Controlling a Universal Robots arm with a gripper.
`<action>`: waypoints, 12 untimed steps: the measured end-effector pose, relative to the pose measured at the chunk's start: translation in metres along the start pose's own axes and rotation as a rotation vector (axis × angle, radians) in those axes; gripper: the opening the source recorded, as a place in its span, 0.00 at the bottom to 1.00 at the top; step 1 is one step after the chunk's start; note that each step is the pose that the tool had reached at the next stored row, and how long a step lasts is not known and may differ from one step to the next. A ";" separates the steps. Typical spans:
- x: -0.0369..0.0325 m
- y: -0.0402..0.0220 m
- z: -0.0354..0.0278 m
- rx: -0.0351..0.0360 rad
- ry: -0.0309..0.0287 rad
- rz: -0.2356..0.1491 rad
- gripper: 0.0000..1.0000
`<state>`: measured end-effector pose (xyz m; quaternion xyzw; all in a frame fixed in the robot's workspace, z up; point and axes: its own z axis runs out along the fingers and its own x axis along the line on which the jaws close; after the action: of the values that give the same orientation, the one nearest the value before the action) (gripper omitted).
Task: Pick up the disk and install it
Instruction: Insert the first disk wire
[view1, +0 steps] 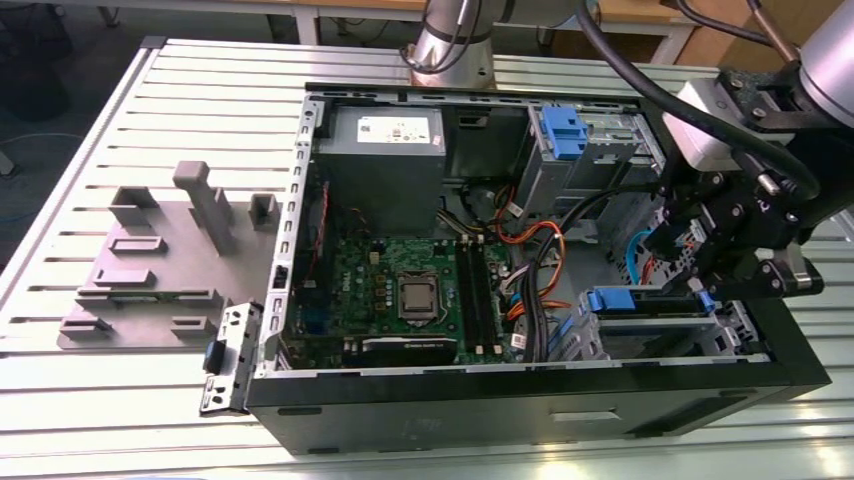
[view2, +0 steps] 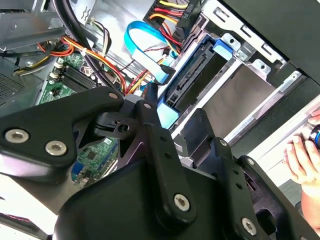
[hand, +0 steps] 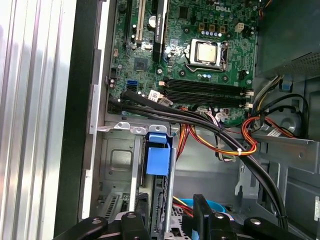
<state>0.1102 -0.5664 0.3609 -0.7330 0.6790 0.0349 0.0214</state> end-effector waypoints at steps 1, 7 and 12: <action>-0.0001 0.0000 0.0000 0.0000 0.0000 0.000 0.48; -0.0011 -0.0019 0.0002 0.0000 0.0001 0.000 0.48; -0.0019 -0.0039 0.0003 0.0000 -0.0004 0.000 0.48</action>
<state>0.1139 -0.5642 0.3607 -0.7329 0.6790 0.0350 0.0215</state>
